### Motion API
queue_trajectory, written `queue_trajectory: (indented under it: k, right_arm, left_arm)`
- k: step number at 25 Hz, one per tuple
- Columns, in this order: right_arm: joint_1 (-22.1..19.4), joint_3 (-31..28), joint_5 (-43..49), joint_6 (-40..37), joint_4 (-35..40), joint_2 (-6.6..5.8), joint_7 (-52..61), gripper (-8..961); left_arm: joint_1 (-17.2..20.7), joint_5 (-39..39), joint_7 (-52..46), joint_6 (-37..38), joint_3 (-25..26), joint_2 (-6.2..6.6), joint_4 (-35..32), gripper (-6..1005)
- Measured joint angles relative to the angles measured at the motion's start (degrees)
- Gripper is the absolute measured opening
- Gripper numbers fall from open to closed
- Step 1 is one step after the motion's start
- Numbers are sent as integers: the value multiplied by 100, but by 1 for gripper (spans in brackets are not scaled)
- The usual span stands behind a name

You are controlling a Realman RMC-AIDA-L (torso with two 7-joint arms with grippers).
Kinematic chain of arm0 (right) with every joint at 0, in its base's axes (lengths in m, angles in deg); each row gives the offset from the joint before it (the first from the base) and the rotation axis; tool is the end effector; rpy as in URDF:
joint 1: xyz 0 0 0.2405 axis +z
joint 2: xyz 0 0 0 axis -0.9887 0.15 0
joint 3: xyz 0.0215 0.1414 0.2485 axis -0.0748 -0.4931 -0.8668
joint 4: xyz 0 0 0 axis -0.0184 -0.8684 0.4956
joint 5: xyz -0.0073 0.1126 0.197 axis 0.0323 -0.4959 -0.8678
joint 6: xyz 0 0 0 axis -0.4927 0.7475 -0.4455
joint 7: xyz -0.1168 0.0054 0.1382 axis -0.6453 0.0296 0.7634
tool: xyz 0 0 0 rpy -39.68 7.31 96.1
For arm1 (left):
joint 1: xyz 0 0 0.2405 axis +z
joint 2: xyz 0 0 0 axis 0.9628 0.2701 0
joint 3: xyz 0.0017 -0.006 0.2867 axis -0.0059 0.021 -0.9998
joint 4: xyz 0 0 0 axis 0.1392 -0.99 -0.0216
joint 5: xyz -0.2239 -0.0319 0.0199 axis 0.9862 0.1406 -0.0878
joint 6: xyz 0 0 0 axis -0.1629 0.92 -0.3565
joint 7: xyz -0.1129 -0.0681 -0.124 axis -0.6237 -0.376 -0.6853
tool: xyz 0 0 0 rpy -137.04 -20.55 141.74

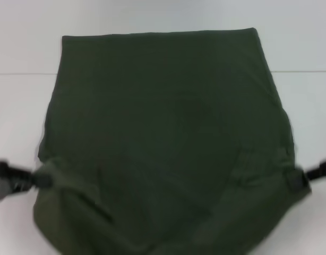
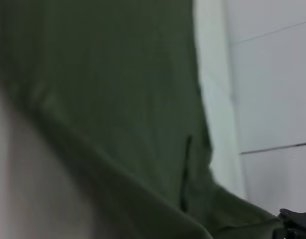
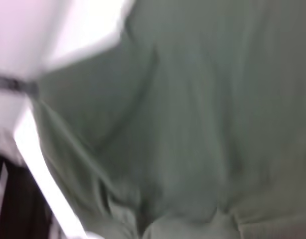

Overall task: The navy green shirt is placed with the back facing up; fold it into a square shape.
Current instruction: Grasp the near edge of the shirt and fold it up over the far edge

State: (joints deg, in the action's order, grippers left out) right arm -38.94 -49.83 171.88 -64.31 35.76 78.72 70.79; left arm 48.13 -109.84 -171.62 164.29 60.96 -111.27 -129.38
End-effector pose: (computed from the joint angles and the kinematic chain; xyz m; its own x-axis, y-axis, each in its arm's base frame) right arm 0.2728 0.3777 0.0343 0.4733 -0.8802 -0.0354 -0.8747 -0.4743 0.0995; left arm -0.3432 0.3111 0.0605 -0.0090 0.9568 0.2906 0.9519 -0.0808 0.2956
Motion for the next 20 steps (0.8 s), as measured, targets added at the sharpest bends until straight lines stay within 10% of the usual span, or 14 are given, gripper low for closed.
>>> queue_trajectory:
  k: [11, 20]
  right_arm:
    - [-147, -886, -1259, 1122, -25, -209, 369, 63]
    - [-26, -306, -1584, 4042, -539, 142, -87, 62]
  left_arm:
    - [-1325, 56, -548, -1391, 232, 277, 565, 4]
    - [-1578, 61, -529, -3597, 13, 49, 960, 4]
